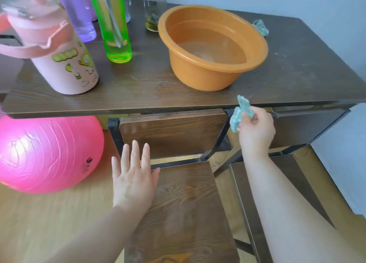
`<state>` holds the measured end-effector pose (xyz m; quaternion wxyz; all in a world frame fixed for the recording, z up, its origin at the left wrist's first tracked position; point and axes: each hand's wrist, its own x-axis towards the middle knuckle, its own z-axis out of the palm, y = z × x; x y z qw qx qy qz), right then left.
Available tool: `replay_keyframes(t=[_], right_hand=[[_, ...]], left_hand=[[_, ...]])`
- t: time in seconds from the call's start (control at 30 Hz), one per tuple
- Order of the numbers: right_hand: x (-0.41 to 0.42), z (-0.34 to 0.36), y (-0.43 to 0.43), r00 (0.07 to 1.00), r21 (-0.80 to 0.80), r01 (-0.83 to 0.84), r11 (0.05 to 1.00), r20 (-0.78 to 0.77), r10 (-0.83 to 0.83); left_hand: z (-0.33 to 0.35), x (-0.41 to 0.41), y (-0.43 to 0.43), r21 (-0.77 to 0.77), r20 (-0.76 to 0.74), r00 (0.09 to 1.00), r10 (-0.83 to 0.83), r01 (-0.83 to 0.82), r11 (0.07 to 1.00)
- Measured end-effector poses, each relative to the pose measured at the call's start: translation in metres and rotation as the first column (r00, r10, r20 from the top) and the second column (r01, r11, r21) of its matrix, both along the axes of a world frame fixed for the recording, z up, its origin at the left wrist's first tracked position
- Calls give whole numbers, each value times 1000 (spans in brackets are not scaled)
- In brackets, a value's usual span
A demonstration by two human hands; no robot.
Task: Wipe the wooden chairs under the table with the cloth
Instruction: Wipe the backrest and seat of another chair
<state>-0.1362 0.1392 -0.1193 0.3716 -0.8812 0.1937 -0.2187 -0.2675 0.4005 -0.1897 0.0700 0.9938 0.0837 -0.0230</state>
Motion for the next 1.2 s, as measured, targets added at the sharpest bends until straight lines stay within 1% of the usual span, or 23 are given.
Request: replay_keyframes(t=[0.1,0.17,0.23,0.3,0.47,0.67,0.77,0.9,1.07,1.2], right_hand=[[11,-6,7,984,-61,-174,983,-51,171],[5,-16,20,968,-83,-250,965,13,252],[-4,-23,36,944,-62,-311,948,92,316],[-10,-30,54,920,-55,-365,929,135,369],[-16,-48,82,893,-79,-365,928,252,373],[-23,-69,106,865,-68,-383,921,322,384],[-32,-77,128,853,-92,-419,903,300,427],[-49,-93,163,793,-158,-538,828,241,560],[-64,-115,188,764,-188,-619,762,80,640],[-74,-138,202,721,-205,-684,700,-42,692]], left_hand=[[-5,5,-15,13,-2,1000,21,-21,1000],[-8,6,-19,17,-14,999,33,-33,999],[-12,6,-20,27,-29,999,46,-45,999],[-17,5,-18,31,-38,997,61,-60,998],[-26,-3,0,46,-88,993,80,-76,996],[-37,-16,18,24,-152,986,74,-71,997],[-39,-19,26,17,-153,986,71,-69,997],[-43,-20,38,20,-160,984,74,-71,997],[-48,-22,55,7,-163,985,63,-63,998],[-51,-30,68,-5,-171,984,51,-52,999]])
